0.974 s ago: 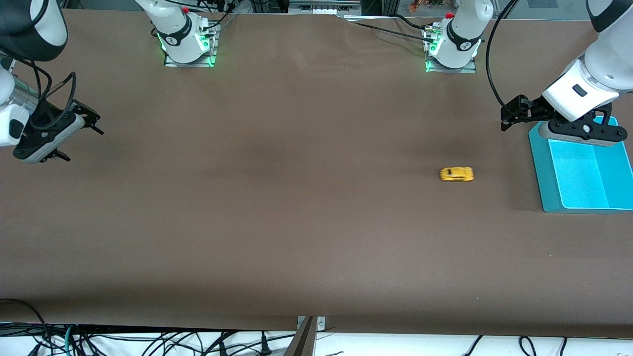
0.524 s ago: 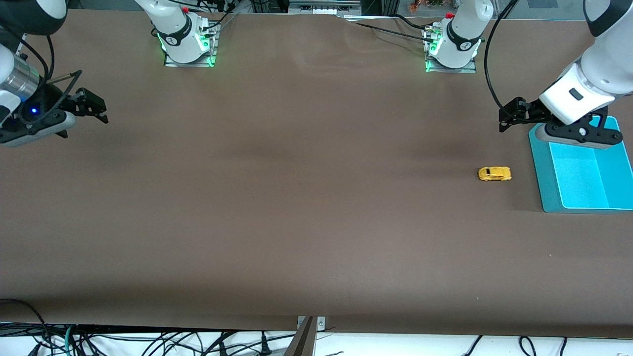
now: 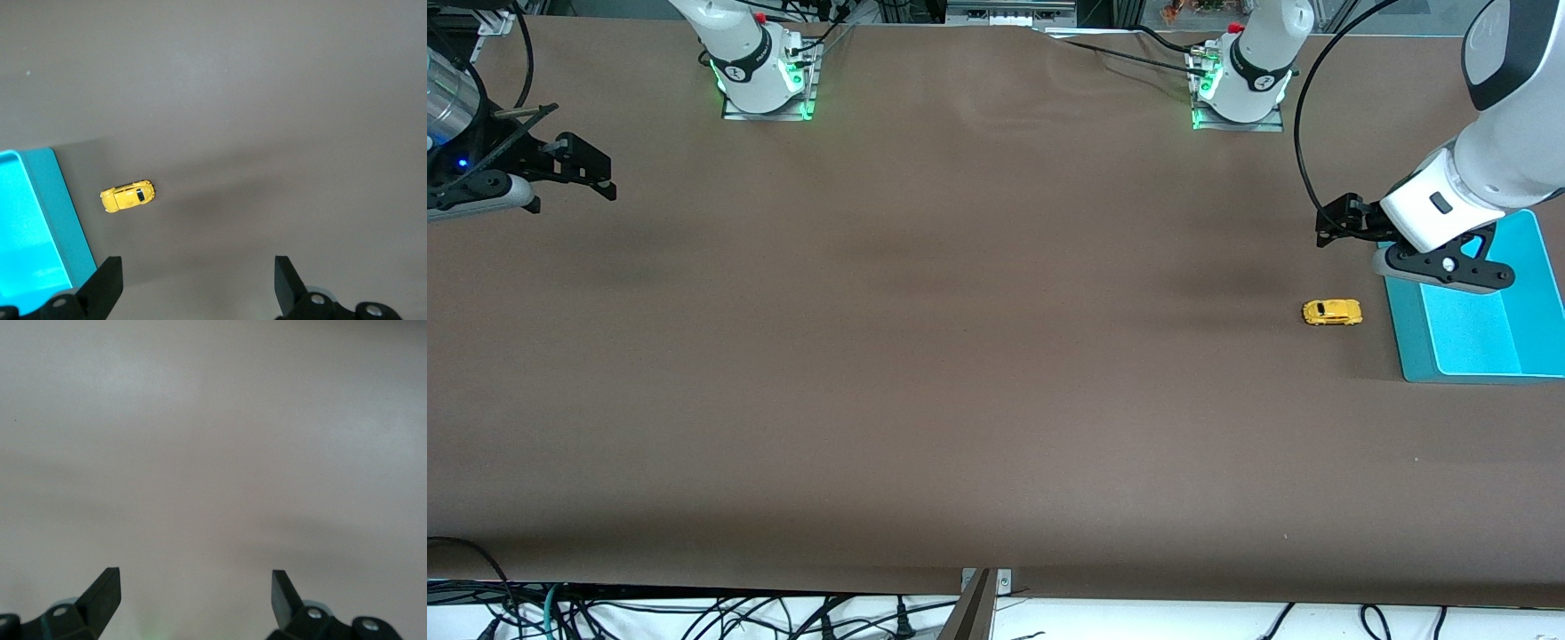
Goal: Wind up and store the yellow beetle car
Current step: 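Reach the left gripper down to the yellow car beside the tray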
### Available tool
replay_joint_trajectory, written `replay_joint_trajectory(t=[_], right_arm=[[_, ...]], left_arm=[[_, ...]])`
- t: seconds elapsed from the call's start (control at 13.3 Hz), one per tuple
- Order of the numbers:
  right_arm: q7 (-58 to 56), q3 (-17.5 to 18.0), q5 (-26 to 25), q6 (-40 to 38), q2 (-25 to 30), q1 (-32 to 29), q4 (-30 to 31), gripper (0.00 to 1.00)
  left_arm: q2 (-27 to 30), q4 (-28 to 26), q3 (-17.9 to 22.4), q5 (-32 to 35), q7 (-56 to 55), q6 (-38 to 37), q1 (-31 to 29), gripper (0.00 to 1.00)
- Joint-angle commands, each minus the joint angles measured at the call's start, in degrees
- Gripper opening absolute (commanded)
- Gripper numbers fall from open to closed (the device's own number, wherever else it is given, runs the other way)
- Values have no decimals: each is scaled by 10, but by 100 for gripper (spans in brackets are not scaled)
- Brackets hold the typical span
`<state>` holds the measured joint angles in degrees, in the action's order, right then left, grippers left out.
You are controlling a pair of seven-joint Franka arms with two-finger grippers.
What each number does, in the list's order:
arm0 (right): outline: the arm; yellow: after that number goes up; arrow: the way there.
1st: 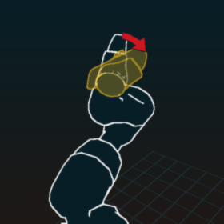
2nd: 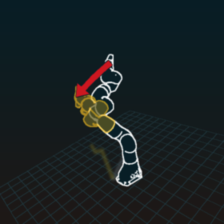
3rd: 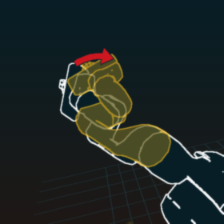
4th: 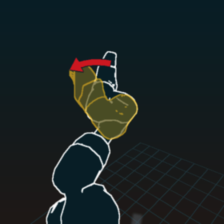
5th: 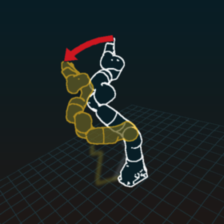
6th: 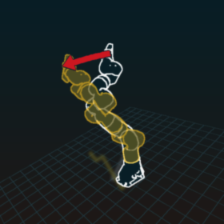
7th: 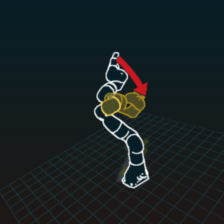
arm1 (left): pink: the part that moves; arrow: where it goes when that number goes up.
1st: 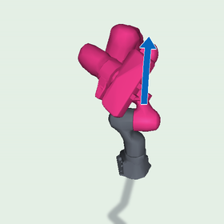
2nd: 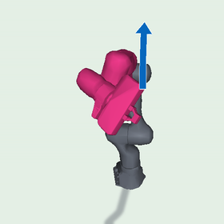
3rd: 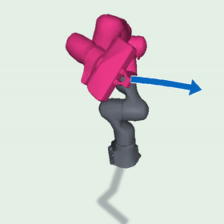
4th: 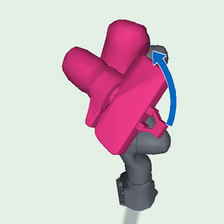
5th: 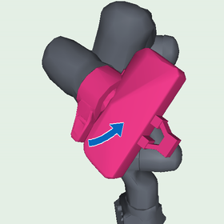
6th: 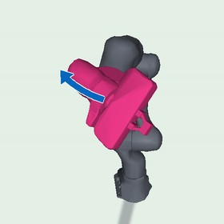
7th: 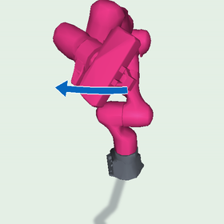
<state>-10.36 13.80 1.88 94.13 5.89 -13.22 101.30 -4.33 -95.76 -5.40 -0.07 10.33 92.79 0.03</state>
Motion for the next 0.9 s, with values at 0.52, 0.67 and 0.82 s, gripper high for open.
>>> replay_joint_trajectory(t=[0.52, 0.67, 0.82], right_arm=[[54, -4, 4, -16, -6, 11, -25, 100], [50, -6, 6, -20, -6, 11, -32, 100], [53, -8, 2, -20, -6, 10, -41, 100]], left_arm=[[-43, -52, -1, 43, 395, 14, -57, 100], [-43, -93, -1, 43, 443, 58, -74, 100], [-42, -143, -1, 43, 501, 119, -89, 100]])
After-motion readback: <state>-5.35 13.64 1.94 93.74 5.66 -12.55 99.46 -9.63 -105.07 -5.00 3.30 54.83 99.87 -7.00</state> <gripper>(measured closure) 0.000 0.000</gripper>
